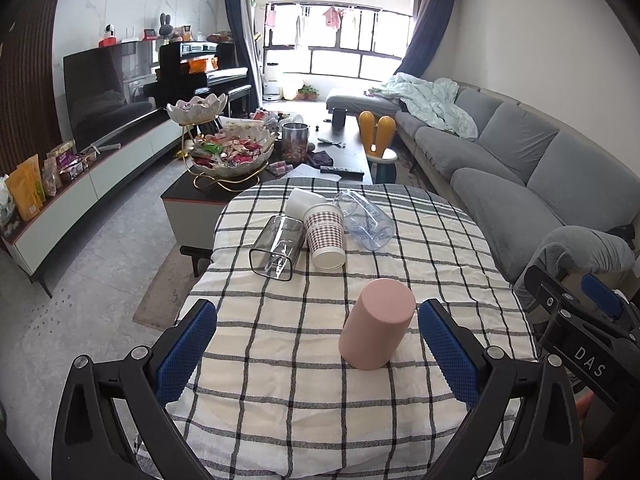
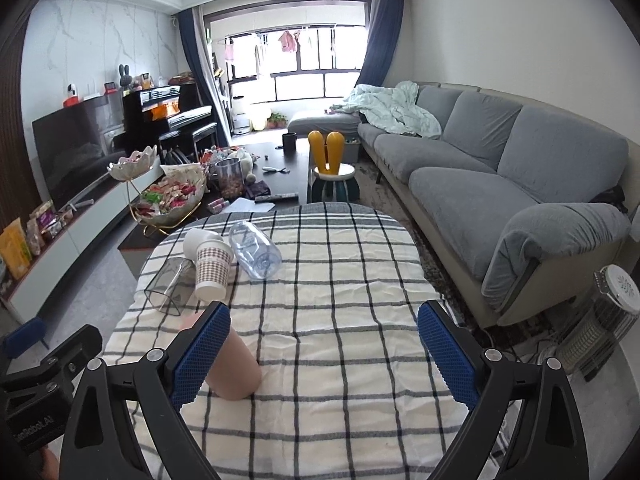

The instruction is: Flip cup upside down

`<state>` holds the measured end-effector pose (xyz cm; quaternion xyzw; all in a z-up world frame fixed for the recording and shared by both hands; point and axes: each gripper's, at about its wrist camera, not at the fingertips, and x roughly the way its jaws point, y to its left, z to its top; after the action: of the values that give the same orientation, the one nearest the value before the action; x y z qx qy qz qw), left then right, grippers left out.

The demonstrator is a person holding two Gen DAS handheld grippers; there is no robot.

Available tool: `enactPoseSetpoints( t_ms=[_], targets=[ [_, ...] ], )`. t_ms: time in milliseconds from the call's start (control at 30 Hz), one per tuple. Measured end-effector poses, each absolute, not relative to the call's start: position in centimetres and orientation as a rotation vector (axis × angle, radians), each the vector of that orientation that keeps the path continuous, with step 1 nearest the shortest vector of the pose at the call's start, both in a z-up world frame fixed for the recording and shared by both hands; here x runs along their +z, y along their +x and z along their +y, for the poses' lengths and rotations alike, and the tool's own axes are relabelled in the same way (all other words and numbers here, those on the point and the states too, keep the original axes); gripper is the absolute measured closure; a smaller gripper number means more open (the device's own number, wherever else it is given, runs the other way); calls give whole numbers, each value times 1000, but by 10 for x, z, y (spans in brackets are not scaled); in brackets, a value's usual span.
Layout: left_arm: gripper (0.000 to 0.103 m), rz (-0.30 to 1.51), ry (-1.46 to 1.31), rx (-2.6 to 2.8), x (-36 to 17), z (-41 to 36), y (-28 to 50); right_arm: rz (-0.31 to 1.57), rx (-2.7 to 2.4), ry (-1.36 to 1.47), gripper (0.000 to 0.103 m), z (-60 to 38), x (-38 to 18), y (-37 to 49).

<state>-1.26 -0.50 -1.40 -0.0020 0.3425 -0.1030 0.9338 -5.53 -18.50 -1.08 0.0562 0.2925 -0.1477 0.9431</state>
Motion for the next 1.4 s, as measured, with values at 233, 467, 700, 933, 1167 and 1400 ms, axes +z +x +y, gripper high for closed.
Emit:
enactPoseSetpoints(
  t_ms=[233, 467, 700, 933, 1167, 1400],
  targets=[
    [0, 695, -9, -204, -14, -3, -14, 566, -307, 96, 8, -182, -6, -63],
    [0, 691, -9, -200, -14, -3, -16, 556, -316, 85, 7, -177, -3, -65],
    [0, 695, -11, -198, -14, -1, -17, 553, -314, 85, 7, -177, -2, -66],
    [0, 694, -13, -199, -14, -1, -17, 554, -314, 85, 7, -177, -2, -66],
    [0, 694, -11, -198, -14, -1, -17, 556, -313, 86, 7, -177, -2, -66],
    [0, 695, -8, -196, -14, -1, -17, 555, -313, 86, 7, -177, -2, -66]
  ],
)
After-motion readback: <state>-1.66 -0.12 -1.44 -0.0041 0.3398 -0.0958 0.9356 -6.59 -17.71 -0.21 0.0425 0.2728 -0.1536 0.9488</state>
